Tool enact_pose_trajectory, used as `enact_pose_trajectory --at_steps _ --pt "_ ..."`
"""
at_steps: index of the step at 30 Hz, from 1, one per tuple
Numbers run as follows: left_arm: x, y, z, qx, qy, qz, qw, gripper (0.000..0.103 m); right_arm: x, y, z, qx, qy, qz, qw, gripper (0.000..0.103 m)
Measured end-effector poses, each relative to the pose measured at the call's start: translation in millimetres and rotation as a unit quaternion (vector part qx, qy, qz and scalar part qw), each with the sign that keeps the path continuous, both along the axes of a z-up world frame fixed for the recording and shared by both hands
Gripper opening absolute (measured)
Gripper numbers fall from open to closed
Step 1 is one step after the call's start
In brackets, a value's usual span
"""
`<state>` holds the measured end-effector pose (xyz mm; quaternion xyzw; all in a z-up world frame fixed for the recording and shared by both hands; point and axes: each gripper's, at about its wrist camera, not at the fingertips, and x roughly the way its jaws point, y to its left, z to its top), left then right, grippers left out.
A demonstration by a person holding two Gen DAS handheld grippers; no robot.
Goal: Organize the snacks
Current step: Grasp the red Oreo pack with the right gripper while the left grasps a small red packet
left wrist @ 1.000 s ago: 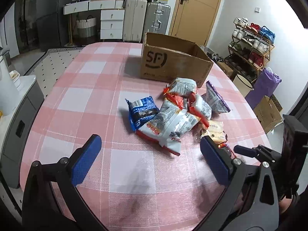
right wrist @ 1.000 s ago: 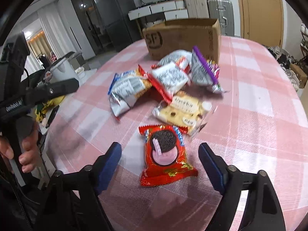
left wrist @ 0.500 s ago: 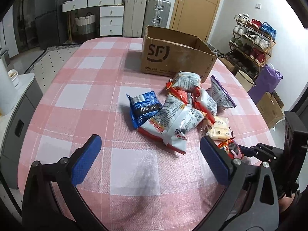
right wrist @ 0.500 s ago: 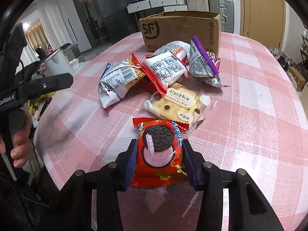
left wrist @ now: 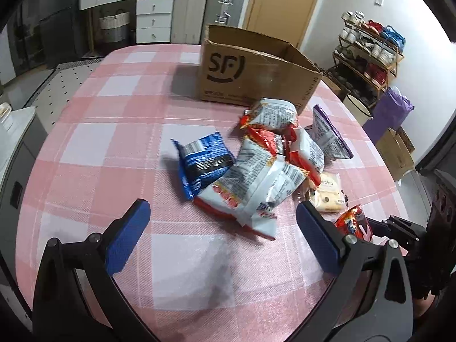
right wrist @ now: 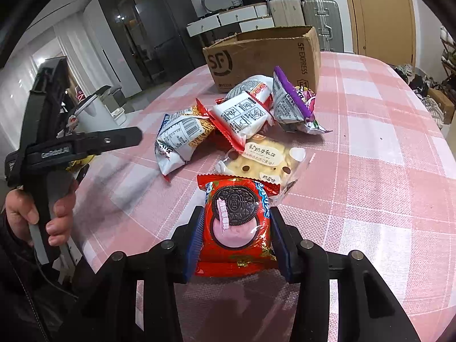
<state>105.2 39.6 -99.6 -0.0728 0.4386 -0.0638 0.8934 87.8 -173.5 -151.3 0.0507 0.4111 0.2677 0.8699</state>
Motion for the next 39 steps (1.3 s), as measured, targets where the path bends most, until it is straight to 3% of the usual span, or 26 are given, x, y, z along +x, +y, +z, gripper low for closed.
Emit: enact_pose_trajectory --at_steps 6,10,17,25,28,33,34,35,39 --pt "20.9 -12.0 -9.5 -0.015 0.014 -0.03 0.9993 0.102 -1.8 -3.0 1.7 0.009 -0.003 -0.001 1.0 0.045" --pt "35.4 -24.2 -16.4 0.013 0.019 -0.044 0.9987 0.102 -0.9 -6.6 0.7 0.013 -0.004 -0.005 1.0 0.045" --pt "52.1 -38.8 -24.3 0.02 0.028 -0.065 0.9973 0.102 2.6 -10.6 -4.9 0.018 0.002 -0.009 1.0 0.045" --pt "56.2 -57.1 -30.5 0.067 0.022 -0.083 0.9941 0.098 5.1 -15.0 -8.9 0.024 0.005 -0.012 1.0 0.045" --pt "56.7 -57.0 -30.4 0.061 0.021 -0.086 0.9943 0.086 4.5 -15.8 -9.2 0.026 0.005 -0.013 1.0 0.045" --pt "56.4 -53.6 -31.6 0.046 0.022 -0.089 0.9947 0.076 2.6 -16.2 -8.8 0.027 0.003 -0.015 1.0 0.045" --pt "54.9 -51.4 -31.5 0.047 0.02 -0.089 0.9947 0.068 2.6 -16.2 -8.9 0.027 0.003 -0.016 1.0 0.045" --pt "54.9 -49.5 -31.2 0.036 0.021 -0.093 0.9948 0.05 2.6 -16.2 -9.0 0.027 0.002 -0.016 1.0 0.045" --pt "47.9 -35.9 -29.5 0.004 0.026 -0.091 0.9955 0.039 1.3 -16.6 -6.2 0.025 0.0 -0.017 1.0 0.045"
